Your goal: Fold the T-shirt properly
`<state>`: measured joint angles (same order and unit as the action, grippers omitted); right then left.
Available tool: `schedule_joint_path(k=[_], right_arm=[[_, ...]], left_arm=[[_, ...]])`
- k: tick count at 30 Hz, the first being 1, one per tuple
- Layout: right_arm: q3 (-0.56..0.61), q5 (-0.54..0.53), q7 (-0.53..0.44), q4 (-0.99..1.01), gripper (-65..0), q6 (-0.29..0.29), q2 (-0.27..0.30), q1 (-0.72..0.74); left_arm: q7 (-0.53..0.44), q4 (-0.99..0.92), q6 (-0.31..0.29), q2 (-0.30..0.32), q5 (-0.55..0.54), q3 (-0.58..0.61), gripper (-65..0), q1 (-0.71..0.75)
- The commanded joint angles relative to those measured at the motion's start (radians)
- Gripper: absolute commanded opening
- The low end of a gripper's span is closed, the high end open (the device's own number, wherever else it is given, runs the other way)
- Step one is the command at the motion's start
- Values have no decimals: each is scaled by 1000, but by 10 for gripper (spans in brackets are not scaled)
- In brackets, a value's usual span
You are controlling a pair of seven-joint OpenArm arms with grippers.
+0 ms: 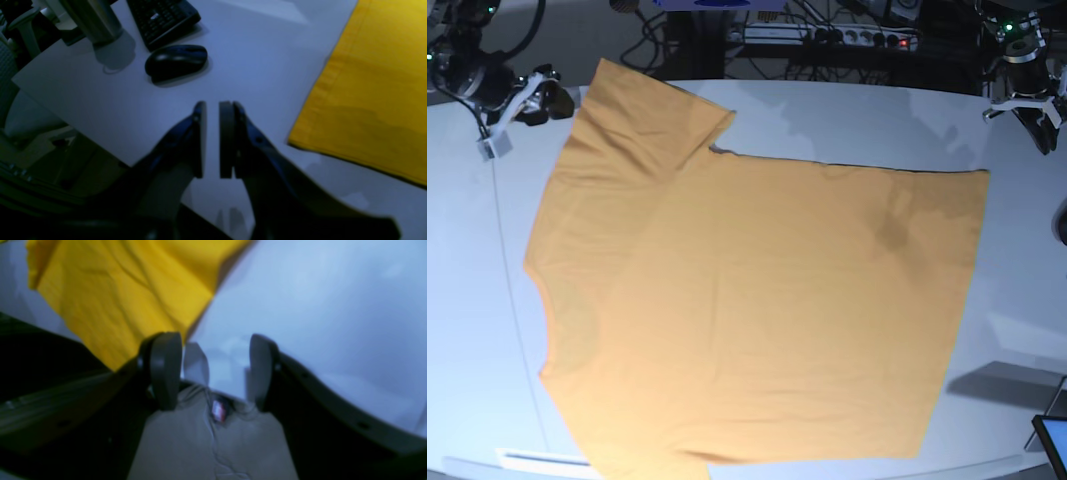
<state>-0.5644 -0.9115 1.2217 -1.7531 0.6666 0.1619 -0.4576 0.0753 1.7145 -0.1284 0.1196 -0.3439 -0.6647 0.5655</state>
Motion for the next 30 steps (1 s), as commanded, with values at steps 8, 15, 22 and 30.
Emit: schedule_joint_path(k=[8,15,22,30], right_arm=[[25,2,8,11,-329,6,1,0],[97,1,8,12,-329,6,-38,0],[99,1,8,12,-329,6,-48,0],[114,1,8,11,-432,6,-46,1]], left_arm=[[-30,14,11,10,78,-2,-573,3],[-30,14,11,10,76,-2,-573,3],[-30,14,11,10,76,-2,-573,3],[-27,6,11,9,76,-2,-573,-12]])
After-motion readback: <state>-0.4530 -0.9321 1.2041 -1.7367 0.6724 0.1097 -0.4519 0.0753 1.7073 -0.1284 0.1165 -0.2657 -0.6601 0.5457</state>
